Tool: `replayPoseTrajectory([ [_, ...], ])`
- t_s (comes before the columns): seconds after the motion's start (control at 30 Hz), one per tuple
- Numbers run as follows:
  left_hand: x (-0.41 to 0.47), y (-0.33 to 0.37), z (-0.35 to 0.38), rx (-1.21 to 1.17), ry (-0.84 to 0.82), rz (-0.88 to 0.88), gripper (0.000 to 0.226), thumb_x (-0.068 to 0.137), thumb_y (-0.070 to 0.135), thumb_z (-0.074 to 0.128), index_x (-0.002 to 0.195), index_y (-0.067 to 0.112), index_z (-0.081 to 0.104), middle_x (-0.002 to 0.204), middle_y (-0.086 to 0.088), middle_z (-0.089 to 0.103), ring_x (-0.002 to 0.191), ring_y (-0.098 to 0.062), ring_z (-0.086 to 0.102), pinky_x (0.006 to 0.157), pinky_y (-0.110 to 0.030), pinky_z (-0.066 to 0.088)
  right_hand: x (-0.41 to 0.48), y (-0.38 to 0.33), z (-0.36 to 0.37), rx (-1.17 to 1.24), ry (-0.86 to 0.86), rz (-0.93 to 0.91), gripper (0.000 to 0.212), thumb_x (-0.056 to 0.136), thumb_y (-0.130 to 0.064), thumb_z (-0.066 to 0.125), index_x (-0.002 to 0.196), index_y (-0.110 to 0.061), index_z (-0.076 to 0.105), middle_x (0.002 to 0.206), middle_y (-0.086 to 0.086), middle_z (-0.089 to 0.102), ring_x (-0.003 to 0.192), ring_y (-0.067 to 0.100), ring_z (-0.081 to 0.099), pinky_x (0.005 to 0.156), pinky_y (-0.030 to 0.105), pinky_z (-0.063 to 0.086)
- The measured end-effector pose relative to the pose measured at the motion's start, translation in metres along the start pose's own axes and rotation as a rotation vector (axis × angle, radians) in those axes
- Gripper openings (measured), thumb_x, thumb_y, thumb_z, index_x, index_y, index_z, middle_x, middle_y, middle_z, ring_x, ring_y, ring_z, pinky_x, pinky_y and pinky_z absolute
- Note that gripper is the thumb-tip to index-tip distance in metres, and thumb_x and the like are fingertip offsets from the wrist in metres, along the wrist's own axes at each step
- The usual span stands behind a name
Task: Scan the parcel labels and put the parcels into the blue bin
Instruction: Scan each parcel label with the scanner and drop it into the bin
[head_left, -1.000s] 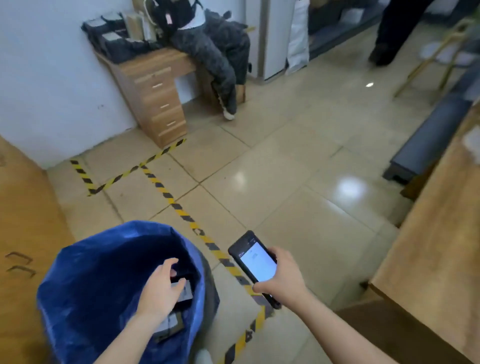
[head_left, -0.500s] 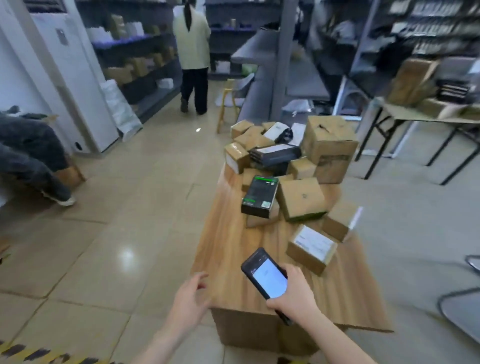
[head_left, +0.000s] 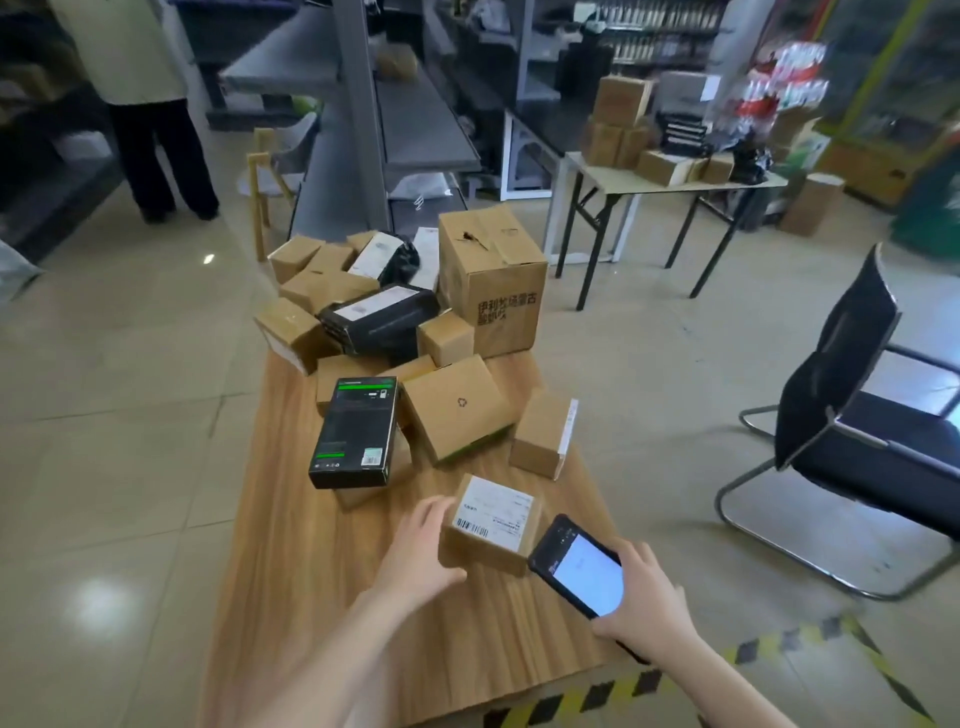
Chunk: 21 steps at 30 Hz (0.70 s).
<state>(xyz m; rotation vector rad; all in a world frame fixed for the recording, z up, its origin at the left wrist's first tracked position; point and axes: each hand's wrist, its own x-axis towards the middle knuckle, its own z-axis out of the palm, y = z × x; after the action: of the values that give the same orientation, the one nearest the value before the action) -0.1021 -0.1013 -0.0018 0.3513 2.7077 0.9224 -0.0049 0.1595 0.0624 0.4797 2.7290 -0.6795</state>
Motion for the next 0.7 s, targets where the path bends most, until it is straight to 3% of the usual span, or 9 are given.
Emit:
replayPoseTrajectory([
  [0.17, 0.058, -0.003, -0.007, 0.210, -0.143, 0.116, 0.110, 0.070, 0.024, 0.082, 0.153, 0.030, 0.011, 0.160, 0.016, 0.000, 0.147, -0.016, 0.005, 0.116, -0.040, 0.031, 0.042, -0.005, -0.010, -0.130, -0.092, -0.044, 0.093, 0.054, -0.045, 0.076, 0.135, -0.032, 0.032, 0.106, -0.014, 0.036, 0.104, 0.010, 0.046, 0.101, 0.038, 0.035],
  [0.3, 0.087, -0.010, -0.007, 0.381, -0.252, 0.243, 0.106, 0.076, 0.020, 0.077, 0.154, 0.033, 0.007, 0.162, 0.015, 0.000, 0.149, -0.013, -0.005, 0.114, -0.042, 0.035, 0.060, -0.001, -0.006, -0.184, -0.111, -0.070, 0.090, 0.052, -0.046, 0.073, 0.132, -0.033, 0.035, 0.101, -0.016, 0.033, 0.094, 0.007, 0.042, 0.095, 0.033, 0.035],
  [0.4, 0.091, -0.015, -0.007, 0.388, -0.279, 0.282, 0.094, 0.075, 0.029, 0.070, 0.152, 0.030, 0.017, 0.158, 0.007, 0.018, 0.147, -0.015, 0.010, 0.112, -0.035, 0.035, 0.066, 0.005, -0.001, -0.167, -0.121, -0.052, 0.093, 0.050, -0.048, 0.072, 0.133, -0.036, 0.032, 0.102, -0.018, 0.033, 0.095, 0.006, 0.042, 0.097, 0.033, 0.035],
  [0.47, 0.087, -0.019, -0.006, 0.398, -0.235, 0.260, 0.091, 0.071, 0.044, 0.070, 0.149, 0.031, 0.025, 0.144, 0.003, 0.028, 0.135, -0.017, 0.029, 0.102, -0.031, 0.042, 0.067, 0.007, 0.001, -0.146, -0.123, -0.034, 0.093, 0.049, -0.048, 0.073, 0.132, -0.037, 0.032, 0.101, -0.019, 0.034, 0.093, 0.005, 0.040, 0.098, 0.034, 0.035],
  [0.57, 0.069, -0.022, 0.001, 0.380, -0.132, 0.135, 0.094, 0.066, 0.067, 0.066, 0.145, 0.034, 0.027, 0.124, 0.003, 0.027, 0.114, -0.017, 0.040, 0.091, -0.029, 0.046, 0.065, 0.009, 0.005, -0.113, -0.099, -0.022, 0.094, 0.048, -0.047, 0.073, 0.132, -0.037, 0.032, 0.101, -0.019, 0.035, 0.092, 0.004, 0.041, 0.096, 0.033, 0.036],
  [0.7, 0.032, -0.019, 0.017, 0.283, -0.056, -0.060, 0.103, 0.063, 0.080, 0.062, 0.146, 0.037, 0.019, 0.127, 0.000, 0.020, 0.113, -0.019, 0.043, 0.093, -0.030, 0.047, 0.053, 0.010, 0.008, -0.121, -0.085, -0.017, 0.089, 0.051, -0.047, 0.074, 0.128, -0.038, 0.031, 0.096, -0.019, 0.034, 0.089, 0.006, 0.041, 0.091, 0.029, 0.038],
])
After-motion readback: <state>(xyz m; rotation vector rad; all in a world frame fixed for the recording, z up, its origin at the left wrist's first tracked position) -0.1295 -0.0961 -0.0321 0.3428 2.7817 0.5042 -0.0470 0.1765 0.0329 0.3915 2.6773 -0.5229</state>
